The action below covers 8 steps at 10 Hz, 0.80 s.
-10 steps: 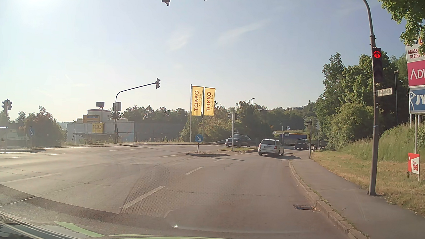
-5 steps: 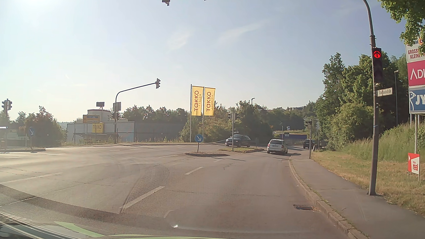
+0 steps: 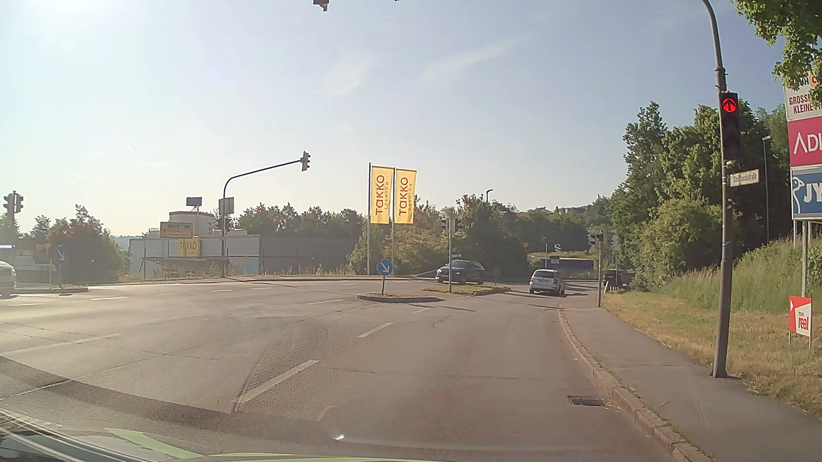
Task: Follow the waypoints while adhering to traffic rules and regulations
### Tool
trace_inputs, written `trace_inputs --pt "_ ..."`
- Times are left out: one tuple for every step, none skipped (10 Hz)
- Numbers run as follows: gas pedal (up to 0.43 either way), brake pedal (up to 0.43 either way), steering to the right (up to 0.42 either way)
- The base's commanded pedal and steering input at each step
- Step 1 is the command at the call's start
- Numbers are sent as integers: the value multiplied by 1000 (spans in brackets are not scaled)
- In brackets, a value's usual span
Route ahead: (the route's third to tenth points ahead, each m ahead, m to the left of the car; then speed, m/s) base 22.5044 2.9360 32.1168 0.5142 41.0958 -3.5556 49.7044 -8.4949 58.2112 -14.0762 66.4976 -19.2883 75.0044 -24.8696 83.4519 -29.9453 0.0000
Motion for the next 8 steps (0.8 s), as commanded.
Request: trace_inputs --pt "0 317 44" --pt "0 317 44" --pt "0 317 44" --pt "0 317 44" --pt "0 317 44" --pt "0 311 44" --pt "0 317 44" --pt "0 317 44"
